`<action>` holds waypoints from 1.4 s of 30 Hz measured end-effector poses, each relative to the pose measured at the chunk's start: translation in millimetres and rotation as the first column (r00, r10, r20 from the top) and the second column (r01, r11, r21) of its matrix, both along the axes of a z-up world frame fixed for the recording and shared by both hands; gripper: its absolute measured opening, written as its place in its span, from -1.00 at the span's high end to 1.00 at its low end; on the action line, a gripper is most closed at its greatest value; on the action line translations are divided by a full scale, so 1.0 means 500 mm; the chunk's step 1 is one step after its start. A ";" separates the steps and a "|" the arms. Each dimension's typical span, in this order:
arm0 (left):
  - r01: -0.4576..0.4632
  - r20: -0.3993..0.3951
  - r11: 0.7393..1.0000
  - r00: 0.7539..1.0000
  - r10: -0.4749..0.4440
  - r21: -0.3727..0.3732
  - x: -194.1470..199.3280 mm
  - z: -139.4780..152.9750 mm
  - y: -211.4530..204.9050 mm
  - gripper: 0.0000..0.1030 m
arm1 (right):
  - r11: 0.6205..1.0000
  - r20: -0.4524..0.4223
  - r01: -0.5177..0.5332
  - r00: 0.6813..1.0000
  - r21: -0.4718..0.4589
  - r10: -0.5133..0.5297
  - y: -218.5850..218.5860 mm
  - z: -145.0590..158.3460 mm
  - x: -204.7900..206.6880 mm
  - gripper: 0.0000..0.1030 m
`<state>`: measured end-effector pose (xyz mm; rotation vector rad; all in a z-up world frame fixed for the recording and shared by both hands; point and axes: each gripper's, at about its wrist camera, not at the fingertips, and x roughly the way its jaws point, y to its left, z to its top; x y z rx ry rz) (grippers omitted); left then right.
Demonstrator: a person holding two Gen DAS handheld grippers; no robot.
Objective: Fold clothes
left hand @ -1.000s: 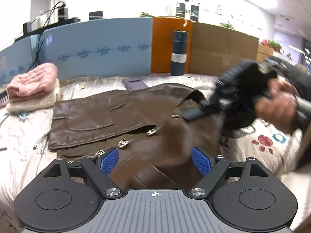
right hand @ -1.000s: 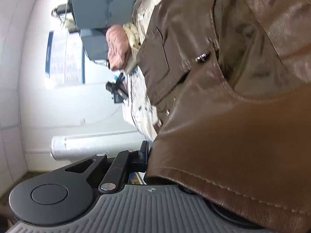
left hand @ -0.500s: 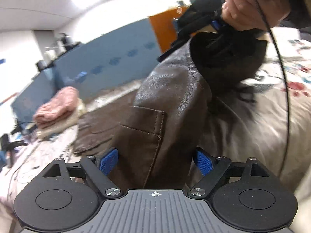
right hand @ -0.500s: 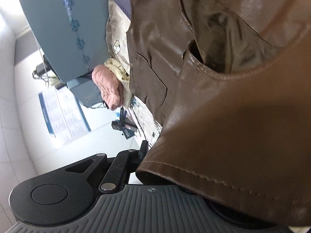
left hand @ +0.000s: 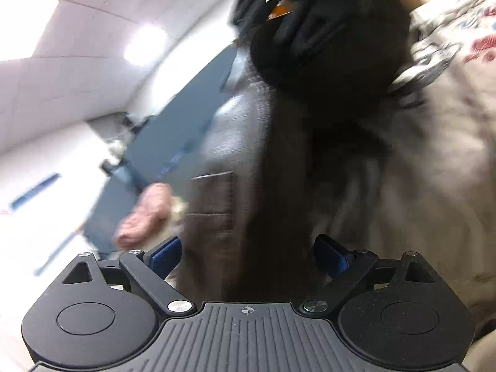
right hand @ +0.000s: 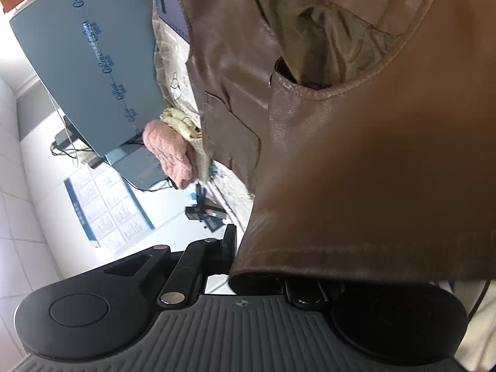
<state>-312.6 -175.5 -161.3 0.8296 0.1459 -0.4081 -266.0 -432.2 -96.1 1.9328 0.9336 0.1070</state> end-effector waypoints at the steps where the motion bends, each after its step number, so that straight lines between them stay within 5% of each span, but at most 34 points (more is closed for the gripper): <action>1: -0.012 -0.018 1.000 1.000 0.012 0.000 0.012 0.010 0.009 -0.83 | 1.000 -0.001 -0.018 1.000 -0.026 0.018 -0.006 0.000 -0.007 0.79; 3: -0.029 -0.052 1.000 0.998 0.028 -0.003 0.032 0.036 0.031 -0.75 | 0.990 0.000 -0.076 0.997 -0.122 0.077 -0.023 0.005 -0.031 0.78; 5: -0.016 -0.109 1.000 0.994 0.016 -0.001 0.054 0.064 0.051 -0.22 | 0.967 -0.005 -0.133 0.991 -0.216 0.135 -0.039 0.009 -0.055 0.64; 8: 0.042 -0.241 0.999 0.970 -0.041 0.001 0.084 0.102 0.072 0.37 | 0.911 -0.022 -0.213 0.975 -0.353 0.220 -0.064 0.017 -0.090 0.05; 9: 0.061 -0.282 0.998 0.958 -0.059 -0.001 0.091 0.113 0.076 0.42 | 0.886 -0.031 -0.239 0.969 -0.397 0.247 -0.072 0.019 -0.102 -0.15; 12: 0.123 -0.387 0.992 0.915 -0.112 0.003 0.104 0.138 0.083 0.64 | 0.792 -0.065 -0.307 0.944 -0.527 0.322 -0.098 0.028 -0.140 -0.35; 14: 0.136 -0.463 0.991 0.878 -0.123 -0.006 0.117 0.153 0.087 0.65 | 0.689 -0.086 -0.336 0.925 -0.642 0.371 -0.109 0.045 -0.178 -0.48; 16: 0.143 -0.537 0.990 0.833 -0.131 -0.020 0.135 0.171 0.083 0.66 | 0.567 -0.130 -0.375 0.896 -0.733 0.425 -0.109 0.060 -0.208 -0.67; 19: 0.150 -0.621 0.988 0.772 -0.137 -0.032 0.176 0.206 0.069 0.66 | 0.268 -0.242 -0.412 0.835 -0.871 0.494 -0.080 0.079 -0.241 -0.71; 23: 0.149 -0.653 0.988 0.744 -0.141 -0.044 0.217 0.232 0.049 0.65 | -0.110 -0.291 -0.280 0.767 -0.954 0.572 -0.024 0.079 -0.268 -0.71; 25: 0.152 -0.662 0.988 0.736 -0.140 -0.039 0.233 0.234 0.040 0.65 | -0.286 -0.332 -0.188 0.698 -0.940 0.634 0.006 0.057 -0.286 -0.72; 27: 0.151 -0.683 0.988 0.718 -0.137 -0.040 0.248 0.238 0.032 0.65 | -0.402 -0.396 -0.144 0.633 -0.904 0.665 0.022 0.030 -0.298 -0.72; 37: 0.188 -0.728 0.982 0.672 -0.140 -0.015 0.284 0.242 0.020 0.64 | -0.490 -0.323 0.111 0.624 -0.865 0.711 0.104 0.005 -0.272 -0.63; 38: 0.195 -0.730 0.981 0.669 -0.141 -0.010 0.286 0.241 0.022 0.62 | -0.496 -0.316 0.109 0.649 -0.862 0.692 0.103 0.006 -0.264 -0.49; 40: 0.202 -0.738 0.979 0.660 -0.142 -0.008 0.294 0.239 0.029 0.55 | -0.475 -0.298 0.066 0.702 -0.878 0.647 0.080 0.015 -0.247 0.55; 42: 0.224 -0.740 0.975 0.656 -0.152 -0.001 0.296 0.240 0.032 0.53 | -0.425 -0.275 0.036 0.714 -0.904 0.644 0.046 0.041 -0.236 0.82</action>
